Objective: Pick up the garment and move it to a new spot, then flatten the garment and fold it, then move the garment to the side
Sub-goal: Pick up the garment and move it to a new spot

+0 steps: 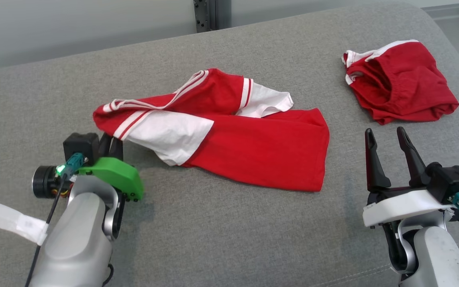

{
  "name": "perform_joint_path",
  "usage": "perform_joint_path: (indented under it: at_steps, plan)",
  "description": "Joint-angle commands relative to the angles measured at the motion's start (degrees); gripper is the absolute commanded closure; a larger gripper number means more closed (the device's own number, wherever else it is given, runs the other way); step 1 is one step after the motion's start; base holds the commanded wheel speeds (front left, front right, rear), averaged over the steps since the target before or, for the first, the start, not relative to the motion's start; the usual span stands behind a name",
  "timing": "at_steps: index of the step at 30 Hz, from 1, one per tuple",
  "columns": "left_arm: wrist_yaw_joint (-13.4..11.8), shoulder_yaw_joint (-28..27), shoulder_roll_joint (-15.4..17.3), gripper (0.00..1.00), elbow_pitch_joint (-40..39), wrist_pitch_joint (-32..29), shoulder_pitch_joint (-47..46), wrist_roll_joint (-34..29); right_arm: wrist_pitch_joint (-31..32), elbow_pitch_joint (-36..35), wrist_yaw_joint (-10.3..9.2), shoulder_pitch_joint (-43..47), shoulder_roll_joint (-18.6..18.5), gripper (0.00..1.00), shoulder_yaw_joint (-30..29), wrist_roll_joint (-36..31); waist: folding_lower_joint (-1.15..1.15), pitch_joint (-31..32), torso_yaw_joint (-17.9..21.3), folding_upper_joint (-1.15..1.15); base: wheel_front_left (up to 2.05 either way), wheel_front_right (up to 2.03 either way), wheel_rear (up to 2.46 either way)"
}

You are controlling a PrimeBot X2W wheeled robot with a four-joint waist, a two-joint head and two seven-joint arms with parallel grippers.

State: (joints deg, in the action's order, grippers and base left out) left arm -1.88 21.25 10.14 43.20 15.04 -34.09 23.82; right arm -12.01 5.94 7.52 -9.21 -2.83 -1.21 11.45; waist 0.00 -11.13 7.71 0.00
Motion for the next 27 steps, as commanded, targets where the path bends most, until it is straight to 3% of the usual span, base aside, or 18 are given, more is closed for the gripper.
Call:
perform_joint_path:
  at_steps: [1, 15, 27]
  plan:
    - [-0.2, -0.9, 0.2, 0.0, 0.8, 0.2, 2.2, -0.5, 0.1, 0.3, -0.06, -0.6, -0.1, 0.0, 0.0, -0.4, 0.0, 0.3, -0.6, 0.0, 0.0, 0.0, 0.0]
    - [2.5, -6.9, 0.3, 0.0, -1.0, 0.2, 9.3, -2.2, 1.7, 0.6, -0.06, 1.9, -0.1, 0.0, 0.2, -2.6, 0.0, 4.7, -5.3, 0.0, 0.0, 0.0, 0.0]
    - [4.5, -10.8, -1.7, 0.0, -18.5, 0.1, 21.4, -6.3, 1.2, -0.7, -0.06, 4.8, -0.1, 0.0, 0.8, -3.7, 0.0, 9.7, -7.5, 0.0, 0.0, 0.0, 0.0]
